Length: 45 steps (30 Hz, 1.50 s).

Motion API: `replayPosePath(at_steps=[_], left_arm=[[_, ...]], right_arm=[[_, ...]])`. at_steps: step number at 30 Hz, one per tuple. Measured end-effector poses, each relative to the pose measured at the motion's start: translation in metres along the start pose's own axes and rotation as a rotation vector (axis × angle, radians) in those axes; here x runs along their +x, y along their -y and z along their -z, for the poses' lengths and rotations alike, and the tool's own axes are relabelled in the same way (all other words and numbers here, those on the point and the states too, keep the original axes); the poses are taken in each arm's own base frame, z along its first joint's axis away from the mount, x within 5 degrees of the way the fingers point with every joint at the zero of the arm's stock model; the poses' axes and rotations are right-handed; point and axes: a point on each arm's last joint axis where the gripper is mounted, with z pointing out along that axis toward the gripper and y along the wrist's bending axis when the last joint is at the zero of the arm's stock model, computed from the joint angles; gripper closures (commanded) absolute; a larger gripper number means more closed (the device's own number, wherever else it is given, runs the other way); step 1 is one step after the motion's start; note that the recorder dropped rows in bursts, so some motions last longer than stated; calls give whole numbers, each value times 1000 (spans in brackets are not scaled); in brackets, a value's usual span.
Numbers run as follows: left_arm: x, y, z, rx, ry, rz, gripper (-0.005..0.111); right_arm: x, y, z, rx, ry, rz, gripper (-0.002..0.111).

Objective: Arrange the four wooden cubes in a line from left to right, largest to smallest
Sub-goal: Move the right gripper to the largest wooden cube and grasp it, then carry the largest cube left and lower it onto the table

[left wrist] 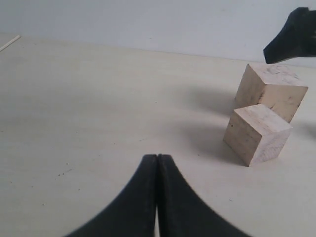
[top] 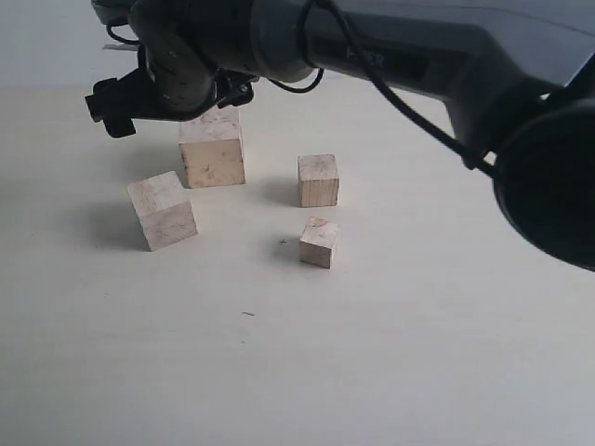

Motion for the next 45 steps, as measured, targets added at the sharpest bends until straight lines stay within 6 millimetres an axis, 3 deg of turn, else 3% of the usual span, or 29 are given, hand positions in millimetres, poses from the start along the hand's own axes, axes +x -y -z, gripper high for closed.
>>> replayPosePath(at_steps=[6,11,16,21,31,38,40,42,45], left_arm=[[0,0,0,0,0,0,107],[0,0,0,0,0,0,107],[0,0,0,0,0,0,107],[0,0,0,0,0,0,107],[0,0,0,0,0,0,107],[0,0,0,0,0,0,107],[0,0,0,0,0,0,107],[0,0,0,0,0,0,107],[0,0,0,0,0,0,107]], right_arm=[[4,13,-28,47,-16,-124,3],[-4,28,-36,63,4,-176,3],[-6,29,-43,40,33,-181,3],[6,29,-63,48,24,-152,3],[5,43,-76,91,73,-188,3],[14,41,-92,61,82,-214,6],[17,41,-96,61,75,-216,10],[20,41,-99,60,71,-213,22],[22,41,-101,61,66,-214,65]])
